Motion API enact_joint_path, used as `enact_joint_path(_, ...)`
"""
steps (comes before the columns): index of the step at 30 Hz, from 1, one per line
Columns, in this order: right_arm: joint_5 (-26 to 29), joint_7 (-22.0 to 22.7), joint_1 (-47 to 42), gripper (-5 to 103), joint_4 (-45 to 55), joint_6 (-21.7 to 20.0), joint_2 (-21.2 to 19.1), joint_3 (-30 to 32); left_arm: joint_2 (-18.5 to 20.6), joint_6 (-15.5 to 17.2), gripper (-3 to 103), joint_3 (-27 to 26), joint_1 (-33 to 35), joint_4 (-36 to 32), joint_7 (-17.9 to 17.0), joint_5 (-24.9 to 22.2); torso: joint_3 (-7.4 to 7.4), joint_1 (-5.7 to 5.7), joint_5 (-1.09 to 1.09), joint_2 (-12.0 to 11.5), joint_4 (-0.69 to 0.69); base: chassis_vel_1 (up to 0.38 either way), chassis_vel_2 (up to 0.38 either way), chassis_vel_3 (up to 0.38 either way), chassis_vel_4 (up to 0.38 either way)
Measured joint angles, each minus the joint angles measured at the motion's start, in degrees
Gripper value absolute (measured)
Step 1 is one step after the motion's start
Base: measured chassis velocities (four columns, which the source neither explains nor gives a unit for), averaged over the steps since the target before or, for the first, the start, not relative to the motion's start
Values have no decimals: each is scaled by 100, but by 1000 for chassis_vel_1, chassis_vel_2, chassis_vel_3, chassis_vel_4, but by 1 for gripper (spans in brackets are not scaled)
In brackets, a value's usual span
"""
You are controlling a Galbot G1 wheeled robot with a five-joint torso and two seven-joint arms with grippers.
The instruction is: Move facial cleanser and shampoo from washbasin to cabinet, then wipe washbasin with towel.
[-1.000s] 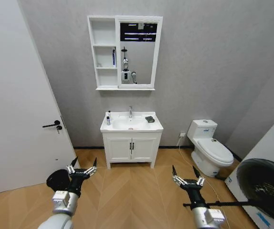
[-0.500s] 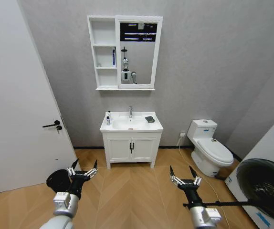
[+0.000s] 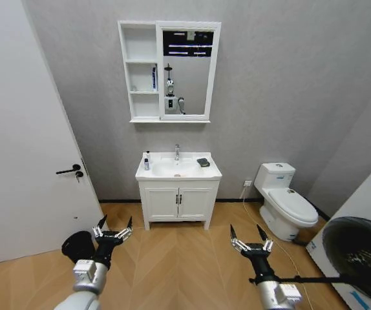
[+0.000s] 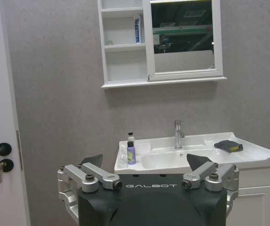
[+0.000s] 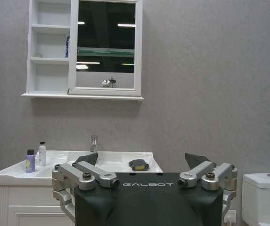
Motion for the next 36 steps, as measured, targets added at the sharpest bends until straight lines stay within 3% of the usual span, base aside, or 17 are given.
enact_joint_path(15,-60,22,7,100,-82,82,1,-11,-30,-7,98,-4,51,46,5,17,1,3,2,-2,1,-258,261,269,-274)
enact_joint_path(36,-42,88,75,100,-200,106,-53,-6,-120,-35,98,77,-24,308,5,89,1,3,4,-2,2,-356,349,360,-356)
